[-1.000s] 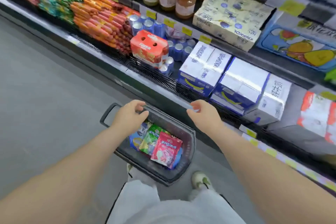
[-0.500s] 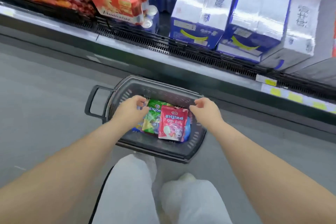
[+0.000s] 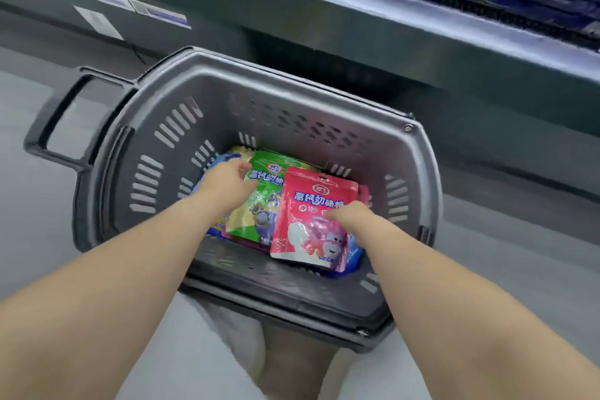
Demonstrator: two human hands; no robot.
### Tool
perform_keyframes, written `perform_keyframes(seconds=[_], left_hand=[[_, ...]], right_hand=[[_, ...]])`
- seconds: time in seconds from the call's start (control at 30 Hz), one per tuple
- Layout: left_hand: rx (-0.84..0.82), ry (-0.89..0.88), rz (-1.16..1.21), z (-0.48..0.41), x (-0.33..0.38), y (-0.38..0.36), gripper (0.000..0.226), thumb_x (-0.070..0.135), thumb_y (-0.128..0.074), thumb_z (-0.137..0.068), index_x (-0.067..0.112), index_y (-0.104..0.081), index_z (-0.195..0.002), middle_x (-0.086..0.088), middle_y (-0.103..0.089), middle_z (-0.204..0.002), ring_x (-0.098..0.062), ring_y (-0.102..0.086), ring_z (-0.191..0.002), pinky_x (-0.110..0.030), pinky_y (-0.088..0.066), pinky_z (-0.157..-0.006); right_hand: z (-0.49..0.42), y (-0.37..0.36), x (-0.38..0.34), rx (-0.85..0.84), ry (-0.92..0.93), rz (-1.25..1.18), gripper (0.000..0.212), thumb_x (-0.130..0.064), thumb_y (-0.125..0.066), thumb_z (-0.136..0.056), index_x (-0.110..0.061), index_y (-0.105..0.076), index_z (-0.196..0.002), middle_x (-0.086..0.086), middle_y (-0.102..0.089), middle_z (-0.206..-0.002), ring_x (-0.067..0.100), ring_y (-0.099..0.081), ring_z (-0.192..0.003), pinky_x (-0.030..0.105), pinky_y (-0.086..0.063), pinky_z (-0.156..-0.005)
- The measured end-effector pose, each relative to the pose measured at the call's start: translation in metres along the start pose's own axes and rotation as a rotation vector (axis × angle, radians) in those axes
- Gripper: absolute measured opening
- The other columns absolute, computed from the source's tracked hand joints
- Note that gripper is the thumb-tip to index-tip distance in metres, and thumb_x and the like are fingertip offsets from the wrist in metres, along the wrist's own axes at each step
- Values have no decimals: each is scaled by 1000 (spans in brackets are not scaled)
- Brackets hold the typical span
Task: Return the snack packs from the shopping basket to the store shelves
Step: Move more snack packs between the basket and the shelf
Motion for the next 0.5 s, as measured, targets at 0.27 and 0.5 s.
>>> perform_keyframes(seconds=[0.27,0.5], left_hand=[[-28,25,-71,-36,-14,-18,53,36,-59,-89,13,-45,-134,-10,-55,-129,-23,-56,-95,-27,-40,-76],[-148,138,-132,-59,-23,-30,75,41,-68,-82,3,-37,-138,-17,-48,-138,-33,-49,-121,-34,-42,-92]], right_hand=[[-26,-30,4,50,-100,-280,69,-26,-85,-66,-3,-51,-122,13,-58,-128,29,-57,-115,37,-48,-96],[-16,-18,-1,142,-5,-440,56,-10,-90,-56,-5,-65,-105,12,-70,-103,30,-67,-94,45,-54,-87]])
Point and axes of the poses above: each hand's wrist, its own z-axis away from the middle knuckle, its own y-axis out of the back of the hand, x = y × z, the point moved 1 cm from there along -z, towards the middle knuckle
